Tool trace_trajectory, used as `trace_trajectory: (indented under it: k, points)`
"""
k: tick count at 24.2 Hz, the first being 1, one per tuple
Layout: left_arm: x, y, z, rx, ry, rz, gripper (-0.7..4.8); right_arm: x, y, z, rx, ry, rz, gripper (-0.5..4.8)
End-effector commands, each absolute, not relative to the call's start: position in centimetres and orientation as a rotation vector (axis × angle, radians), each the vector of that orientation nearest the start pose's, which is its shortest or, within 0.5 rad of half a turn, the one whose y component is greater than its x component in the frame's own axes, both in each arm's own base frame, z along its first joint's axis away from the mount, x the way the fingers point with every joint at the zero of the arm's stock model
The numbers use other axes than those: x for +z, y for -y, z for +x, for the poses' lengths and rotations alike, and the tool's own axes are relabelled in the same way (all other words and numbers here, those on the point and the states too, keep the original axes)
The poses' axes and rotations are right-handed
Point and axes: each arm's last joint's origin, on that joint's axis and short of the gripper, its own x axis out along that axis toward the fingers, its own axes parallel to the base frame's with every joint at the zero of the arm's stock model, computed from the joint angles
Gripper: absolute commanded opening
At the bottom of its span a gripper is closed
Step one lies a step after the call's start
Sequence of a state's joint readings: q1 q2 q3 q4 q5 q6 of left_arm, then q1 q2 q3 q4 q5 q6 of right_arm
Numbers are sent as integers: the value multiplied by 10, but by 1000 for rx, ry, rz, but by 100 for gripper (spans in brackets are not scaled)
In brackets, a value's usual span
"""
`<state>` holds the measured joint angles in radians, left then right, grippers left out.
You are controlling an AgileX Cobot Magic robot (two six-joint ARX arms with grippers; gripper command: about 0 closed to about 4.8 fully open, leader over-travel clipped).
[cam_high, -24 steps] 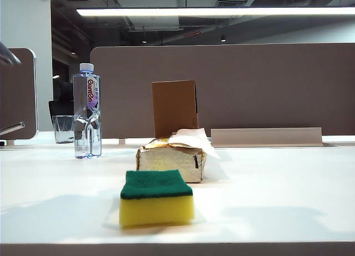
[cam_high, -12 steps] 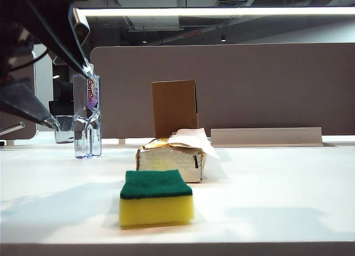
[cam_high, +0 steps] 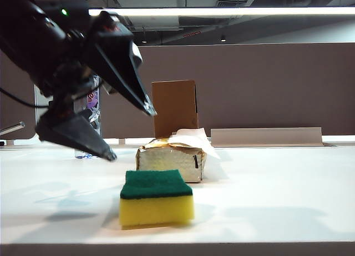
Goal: Move the sponge from right to left to wipe the table, avoiding obstacles on the table, and finally reaching the bottle of mineral water.
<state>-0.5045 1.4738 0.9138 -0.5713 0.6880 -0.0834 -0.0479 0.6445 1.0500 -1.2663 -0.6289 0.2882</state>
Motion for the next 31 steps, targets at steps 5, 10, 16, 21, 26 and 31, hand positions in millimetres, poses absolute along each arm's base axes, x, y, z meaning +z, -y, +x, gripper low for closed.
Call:
trace_trajectory:
  k: [5,10,16,21,26,31]
  points:
    - [181,156,239,-978,-1297,-162,479,346,-14,68,435,-887,551,261]
    - [179,158,242,-983,-1274,-162,479,346,-14,68,436,-886,551,261]
    - [169,161,246,-962,-1303,-184,479,346,-14,68,435,-887,551,261]
    - [162,162,249,-957,-1317,-188,479,346,-14,68,435,-886,551,261]
    - [157,171,249,-964,-1317,-200,479,346,-14,68,435,-886,551,261]
    - [147,181,245,-956,-1348,-155,479,346,-14,68,435,-887,551,261]
